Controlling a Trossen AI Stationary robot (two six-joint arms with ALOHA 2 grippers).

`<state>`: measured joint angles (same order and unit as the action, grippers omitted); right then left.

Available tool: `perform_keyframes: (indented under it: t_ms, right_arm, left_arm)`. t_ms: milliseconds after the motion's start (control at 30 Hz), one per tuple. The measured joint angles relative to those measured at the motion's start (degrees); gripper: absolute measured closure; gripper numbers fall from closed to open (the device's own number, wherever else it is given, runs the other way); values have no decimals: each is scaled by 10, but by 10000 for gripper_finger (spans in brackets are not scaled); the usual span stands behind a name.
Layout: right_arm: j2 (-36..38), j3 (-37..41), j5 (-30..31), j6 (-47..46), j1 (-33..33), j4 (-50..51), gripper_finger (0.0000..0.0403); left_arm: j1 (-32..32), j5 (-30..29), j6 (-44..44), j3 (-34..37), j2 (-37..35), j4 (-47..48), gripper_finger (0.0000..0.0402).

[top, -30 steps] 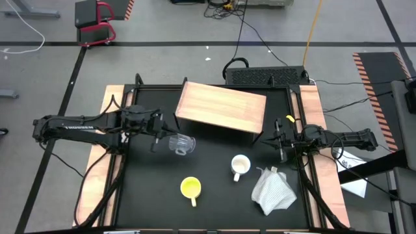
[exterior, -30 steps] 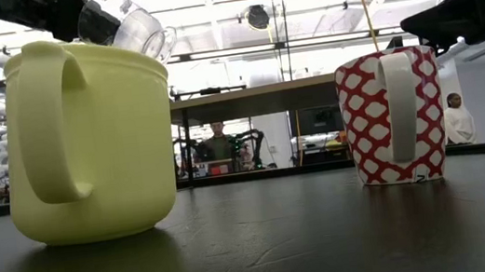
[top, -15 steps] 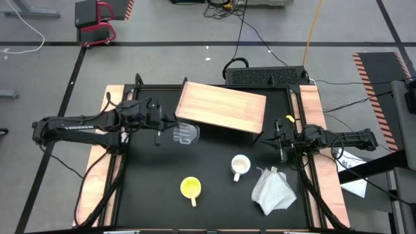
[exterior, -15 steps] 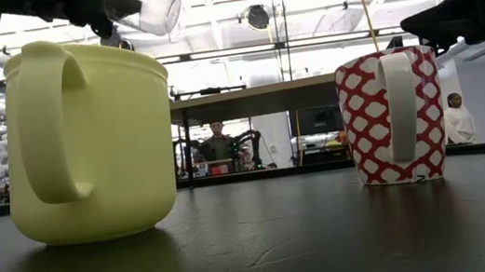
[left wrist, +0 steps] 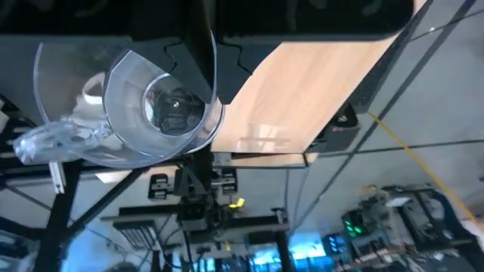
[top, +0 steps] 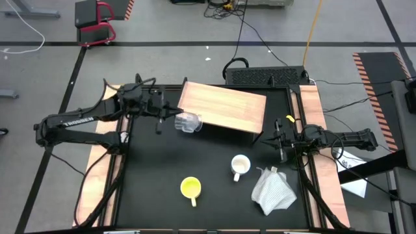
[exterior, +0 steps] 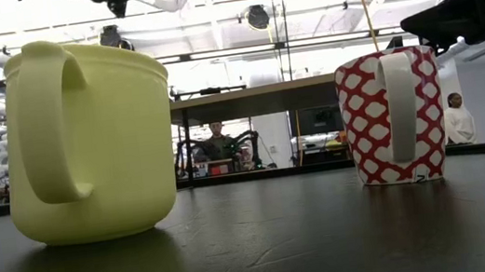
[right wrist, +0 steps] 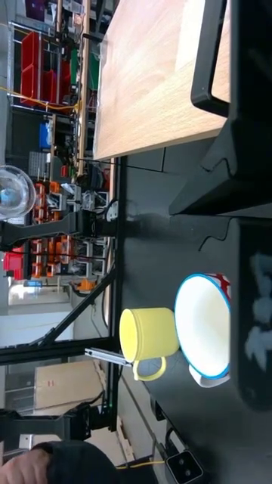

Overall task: Stack small to large cups/mugs on shelf
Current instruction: Put the transparent mug on the shelf

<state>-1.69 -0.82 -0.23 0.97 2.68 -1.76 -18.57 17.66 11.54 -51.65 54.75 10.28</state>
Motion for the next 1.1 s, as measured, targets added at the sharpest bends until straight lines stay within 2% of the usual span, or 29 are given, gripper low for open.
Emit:
perform_keyframes:
  t_ms: [267, 500, 767, 967, 1100]
  right_arm:
    - [0, 0, 0, -1, 0, 0, 403]
    - [0, 0, 0, -3, 0, -1, 403]
    - [0, 0, 0, -3, 0, -1, 403]
    - [0, 0, 0, -2, 0, -1, 403]
    - [0, 0, 0, -2, 0, -1, 403]
  left_arm:
    - [-20, 9, 30, -90, 80, 62, 402]
    - [-68, 1, 14, -155, 125, 83, 402]
    - [-116, 12, 15, -184, 143, 107, 402]
    - [-150, 63, 20, -185, 144, 110, 401]
    - [-179, 67, 23, -200, 144, 115, 402]
